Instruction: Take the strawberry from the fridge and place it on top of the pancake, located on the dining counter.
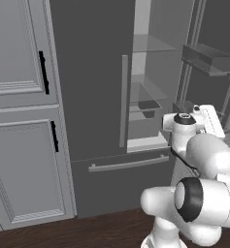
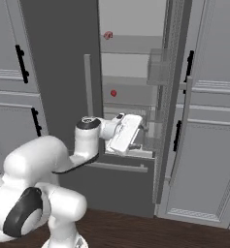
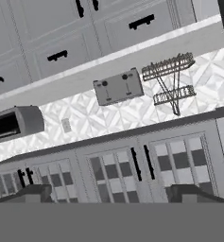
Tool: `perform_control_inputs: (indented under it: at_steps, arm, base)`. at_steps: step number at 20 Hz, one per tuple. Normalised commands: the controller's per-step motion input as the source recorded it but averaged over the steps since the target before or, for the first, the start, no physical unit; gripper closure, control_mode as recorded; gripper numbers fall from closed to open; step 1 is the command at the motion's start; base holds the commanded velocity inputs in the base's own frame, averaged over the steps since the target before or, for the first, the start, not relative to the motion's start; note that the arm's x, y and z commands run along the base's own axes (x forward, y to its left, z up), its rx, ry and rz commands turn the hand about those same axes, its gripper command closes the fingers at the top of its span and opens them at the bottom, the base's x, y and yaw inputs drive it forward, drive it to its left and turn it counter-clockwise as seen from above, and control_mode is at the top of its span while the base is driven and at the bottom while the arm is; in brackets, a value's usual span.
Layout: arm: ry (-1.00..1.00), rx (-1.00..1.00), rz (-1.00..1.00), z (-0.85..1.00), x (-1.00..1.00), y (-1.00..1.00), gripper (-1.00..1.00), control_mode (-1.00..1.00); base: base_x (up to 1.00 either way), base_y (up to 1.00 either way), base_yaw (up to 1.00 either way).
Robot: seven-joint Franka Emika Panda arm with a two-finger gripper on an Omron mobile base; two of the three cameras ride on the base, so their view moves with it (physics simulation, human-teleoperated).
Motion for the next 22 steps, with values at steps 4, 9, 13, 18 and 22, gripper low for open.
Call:
perform_control_inputs:
  at_steps: [4, 9, 13, 18, 22]
  arm:
    - [-0.04, 0.56, 0.23, 0.0, 0.18, 0.95, -1.0, -1.0]
    - [-0.52, 0.91, -0.31, -0.05, 0.18, 0.3, -1.0, -1.0]
    - [-0.52, 0.93, -0.32, -0.09, 0.22, 0.28, -1.0, -1.0]
    - [-0.44, 0.84, -0.29, -0.2, 0.39, 0.46, -1.0, -1.0]
    - [-0.38, 0.51, -0.35, -0.03, 0.28, 0.8, -1.0, -1.0]
  base:
    - [0.0, 0.0, 0.0]
    - [0.0, 0.0, 0.0]
    - [0.0, 0.0, 0.0]
    - [0.0, 0.0, 0.0]
    - [0.0, 0.0, 0.0]
